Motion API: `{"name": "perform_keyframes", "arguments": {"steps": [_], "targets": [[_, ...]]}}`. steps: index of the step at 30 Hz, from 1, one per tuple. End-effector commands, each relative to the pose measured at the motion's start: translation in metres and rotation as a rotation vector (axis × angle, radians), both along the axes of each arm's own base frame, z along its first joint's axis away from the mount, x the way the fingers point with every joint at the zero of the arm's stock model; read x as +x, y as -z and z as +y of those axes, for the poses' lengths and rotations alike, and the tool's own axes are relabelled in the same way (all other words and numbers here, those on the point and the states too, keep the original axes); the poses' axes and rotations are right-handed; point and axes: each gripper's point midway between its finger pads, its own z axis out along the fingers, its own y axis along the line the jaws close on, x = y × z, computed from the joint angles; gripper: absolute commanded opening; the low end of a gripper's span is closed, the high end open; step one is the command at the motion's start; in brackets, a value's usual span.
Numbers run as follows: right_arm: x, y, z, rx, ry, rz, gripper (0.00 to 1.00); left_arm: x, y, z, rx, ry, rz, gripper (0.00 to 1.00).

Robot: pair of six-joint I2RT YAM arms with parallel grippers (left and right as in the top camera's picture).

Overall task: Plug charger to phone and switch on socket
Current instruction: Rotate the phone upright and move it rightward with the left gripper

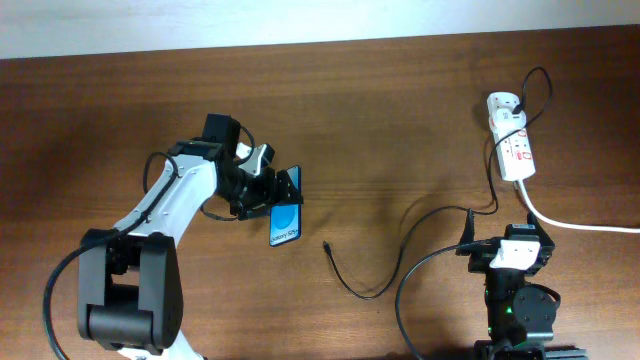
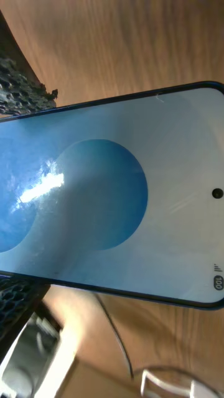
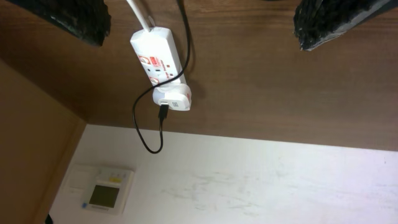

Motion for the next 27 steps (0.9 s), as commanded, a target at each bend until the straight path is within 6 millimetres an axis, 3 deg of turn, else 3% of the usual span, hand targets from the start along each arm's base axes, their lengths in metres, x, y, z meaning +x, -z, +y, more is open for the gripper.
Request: {"name": "perform_keyframes", "arguments": {"steps": [1,8,18,27], "targets": [[0.000,0.004,-0.001,-0.004,0.010,0.013,0.99,0.003,-0.036,-0.018,-0.145,-0.068,0.035,0.65],[0.000,0.004,-0.001,-0.004,0.010,0.013,0.99,0.000,-0.044,-0.025,-0.201,-0.183,0.166,0.61],[0.000,0.004,-0.001,-0.004,0.010,0.013,0.99,-0.009,-0.073,-0.046,-0.399,-0.190,0.294,0.61],[0.000,0.004,-0.001,-0.004,0.010,0.013,0.99,-0.012,-0.086,-0.052,-0.465,-0.237,0.405,0.58]]}}
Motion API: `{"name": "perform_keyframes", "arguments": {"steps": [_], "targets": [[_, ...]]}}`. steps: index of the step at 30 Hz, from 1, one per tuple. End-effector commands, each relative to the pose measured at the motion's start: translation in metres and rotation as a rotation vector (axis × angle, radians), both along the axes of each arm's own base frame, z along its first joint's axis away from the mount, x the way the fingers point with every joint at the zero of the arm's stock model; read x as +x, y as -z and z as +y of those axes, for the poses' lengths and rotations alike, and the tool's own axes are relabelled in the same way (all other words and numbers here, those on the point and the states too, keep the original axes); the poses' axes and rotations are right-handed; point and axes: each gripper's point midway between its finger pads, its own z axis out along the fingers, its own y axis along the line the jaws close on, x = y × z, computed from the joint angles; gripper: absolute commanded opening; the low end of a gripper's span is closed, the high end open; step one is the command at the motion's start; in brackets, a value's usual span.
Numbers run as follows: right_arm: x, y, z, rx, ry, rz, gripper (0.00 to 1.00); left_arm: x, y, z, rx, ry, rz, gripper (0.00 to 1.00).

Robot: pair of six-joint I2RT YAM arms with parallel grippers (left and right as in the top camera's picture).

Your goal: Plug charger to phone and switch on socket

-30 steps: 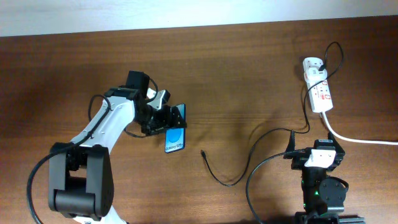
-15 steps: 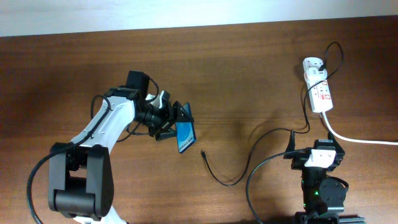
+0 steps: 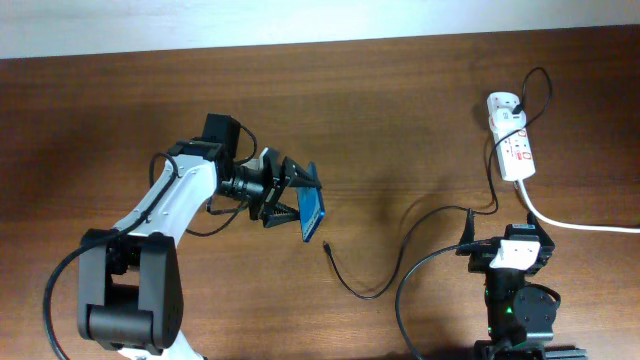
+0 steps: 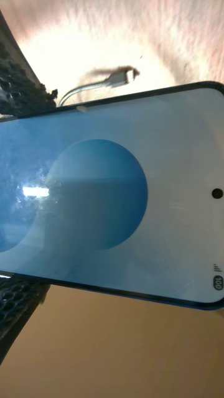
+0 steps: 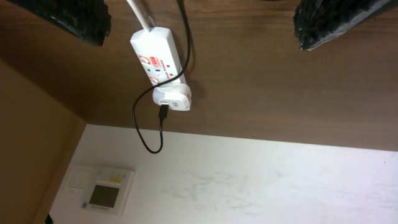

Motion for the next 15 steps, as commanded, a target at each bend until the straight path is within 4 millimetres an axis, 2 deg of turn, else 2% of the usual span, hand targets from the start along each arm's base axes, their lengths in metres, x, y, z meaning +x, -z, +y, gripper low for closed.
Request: {"name": "perform_keyframes", "arguments": {"steps": [1,15], "targets": [[-0.0002,0.0041,-0.0013,-0.004,0.010,0.013,0.99,0.0020,-0.0333,-0.0068,-0.090,-0.019,0.008,0.59],[-0.0002,0.0042,-0.0013,-0.004,0.010,0.013,0.99,0.0020,-0.0334,-0.0068,-0.077,-0.079,0.126,0.55]]}}
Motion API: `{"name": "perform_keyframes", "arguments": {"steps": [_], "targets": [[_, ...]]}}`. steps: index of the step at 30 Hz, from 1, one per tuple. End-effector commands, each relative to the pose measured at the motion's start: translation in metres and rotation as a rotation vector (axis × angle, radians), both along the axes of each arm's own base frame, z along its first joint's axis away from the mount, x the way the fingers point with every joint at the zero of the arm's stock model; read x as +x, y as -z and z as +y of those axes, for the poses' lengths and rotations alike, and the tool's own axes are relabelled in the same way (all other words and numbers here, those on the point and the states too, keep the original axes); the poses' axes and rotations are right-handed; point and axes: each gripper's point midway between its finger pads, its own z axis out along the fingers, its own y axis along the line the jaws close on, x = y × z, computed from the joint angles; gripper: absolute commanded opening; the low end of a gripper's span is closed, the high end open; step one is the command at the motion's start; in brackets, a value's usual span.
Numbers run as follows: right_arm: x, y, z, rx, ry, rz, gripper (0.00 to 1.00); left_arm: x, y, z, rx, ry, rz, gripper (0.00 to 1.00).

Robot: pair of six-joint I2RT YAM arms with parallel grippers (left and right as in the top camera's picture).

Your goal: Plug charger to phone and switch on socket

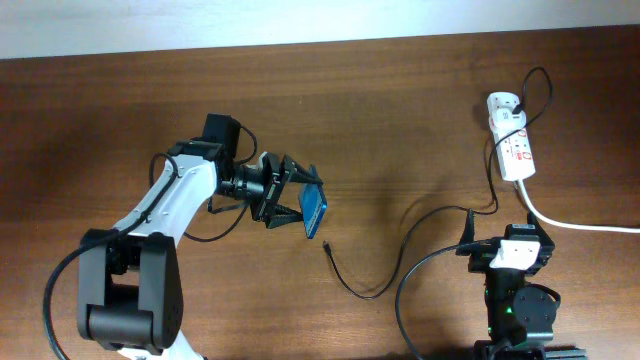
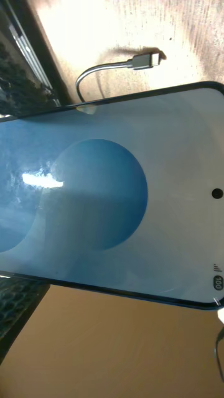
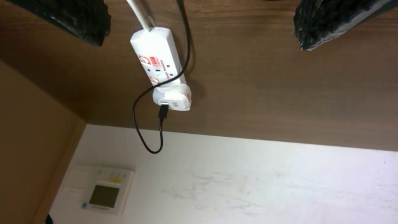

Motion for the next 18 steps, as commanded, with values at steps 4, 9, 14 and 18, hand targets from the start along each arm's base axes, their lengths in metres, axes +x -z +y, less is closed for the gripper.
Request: {"name": "perform_keyframes", "arguments": {"steps": [4,9,14,18], "targets": [[0.000,0.004,-0.001,-0.004,0.010,0.013,0.99,0.003,-0.027,-0.004,-0.047,-0.045,0.046,0.55],[0.000,0.004,-0.001,-0.004,0.010,0.013,0.98,0.003,-0.028,-0.004,-0.047,-0.049,0.055,0.56],[0.000,0.004,-0.001,-0.004,0.010,0.013,0.99,0.001,-0.036,-0.007,-0.099,-0.038,0.066,0.54],[0.000,0.004,-0.001,-0.004,0.010,0.013,0.99,0.001,-0.037,-0.008,-0.106,-0.036,0.066,0.54]]}}
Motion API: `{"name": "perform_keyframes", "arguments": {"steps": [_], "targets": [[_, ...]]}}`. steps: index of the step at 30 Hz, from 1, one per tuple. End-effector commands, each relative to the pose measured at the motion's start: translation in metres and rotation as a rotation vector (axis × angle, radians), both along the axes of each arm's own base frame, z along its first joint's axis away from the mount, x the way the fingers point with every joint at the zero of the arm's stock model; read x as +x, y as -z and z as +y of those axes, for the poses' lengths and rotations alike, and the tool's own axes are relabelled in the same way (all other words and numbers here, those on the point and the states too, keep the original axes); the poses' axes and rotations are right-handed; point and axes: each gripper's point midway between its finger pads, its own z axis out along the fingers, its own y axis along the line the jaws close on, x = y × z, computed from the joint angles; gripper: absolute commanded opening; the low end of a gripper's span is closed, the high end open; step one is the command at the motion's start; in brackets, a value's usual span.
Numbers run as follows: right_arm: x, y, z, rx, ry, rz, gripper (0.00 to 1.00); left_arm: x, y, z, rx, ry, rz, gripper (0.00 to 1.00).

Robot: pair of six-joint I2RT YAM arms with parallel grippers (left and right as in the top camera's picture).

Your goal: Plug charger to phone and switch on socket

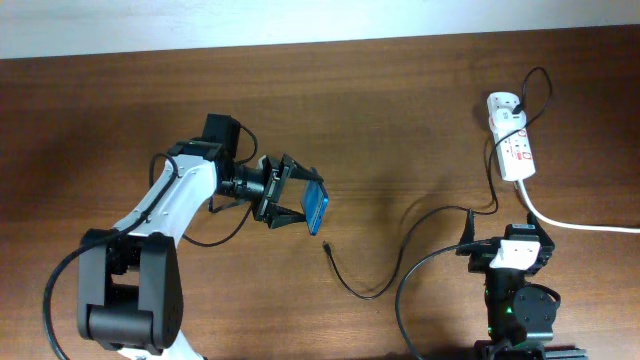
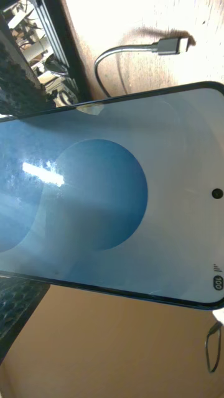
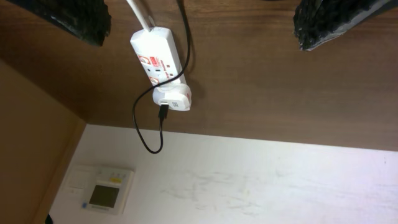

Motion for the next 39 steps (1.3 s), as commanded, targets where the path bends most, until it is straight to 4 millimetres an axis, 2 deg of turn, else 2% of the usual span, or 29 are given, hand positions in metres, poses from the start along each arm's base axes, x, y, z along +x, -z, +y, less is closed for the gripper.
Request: {"name": "perform_keyframes", "arguments": {"steps": [1,39], "targets": [[-0.0002,0.0041,-0.0013,-0.004,0.010,0.013,0.99,0.0021,-0.0303,-0.0044,-0.074,0.004,-0.045,0.54],[-0.0002,0.0041,-0.0013,-0.004,0.010,0.013,0.98,0.0026,-0.0287,-0.0038,-0.064,0.002,-0.047,0.55]]}}
